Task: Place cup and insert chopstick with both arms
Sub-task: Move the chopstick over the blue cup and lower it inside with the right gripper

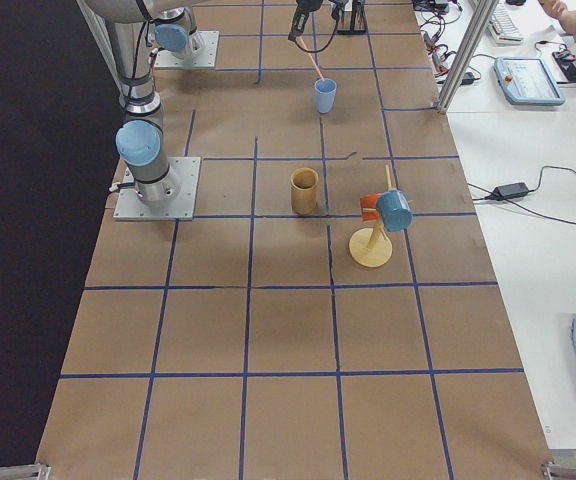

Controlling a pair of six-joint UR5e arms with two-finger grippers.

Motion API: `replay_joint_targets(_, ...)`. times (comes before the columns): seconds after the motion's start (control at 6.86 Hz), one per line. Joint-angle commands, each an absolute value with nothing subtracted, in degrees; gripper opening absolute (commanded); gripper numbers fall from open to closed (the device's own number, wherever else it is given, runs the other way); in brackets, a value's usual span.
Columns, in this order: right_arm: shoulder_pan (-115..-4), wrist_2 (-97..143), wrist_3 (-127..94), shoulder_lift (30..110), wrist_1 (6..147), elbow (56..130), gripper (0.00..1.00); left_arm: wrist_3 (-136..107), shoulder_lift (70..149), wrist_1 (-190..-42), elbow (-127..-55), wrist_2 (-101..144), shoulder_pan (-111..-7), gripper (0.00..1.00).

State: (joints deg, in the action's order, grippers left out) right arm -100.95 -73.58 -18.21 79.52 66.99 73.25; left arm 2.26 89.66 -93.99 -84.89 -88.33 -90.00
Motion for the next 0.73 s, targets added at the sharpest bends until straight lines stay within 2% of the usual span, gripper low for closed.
replay_joint_targets(0.0,-102.83,-69.18,-21.96,76.74,67.15,71.99,0.18,2.29,89.56,-94.04,-84.99,-88.77,-90.0,1.0)
replay_joint_targets(0.29,-104.14,-66.62,-24.5,72.7,67.15,69.62,0.18,2.2,88.95,-94.04,-85.6,-88.86,-90.0,1.0)
replay_joint_targets(0.58,-104.41,-66.8,-24.79,70.15,70.38,70.31,0.18,2.28,89.03,-93.69,-86.04,-88.86,-89.91,1.0)
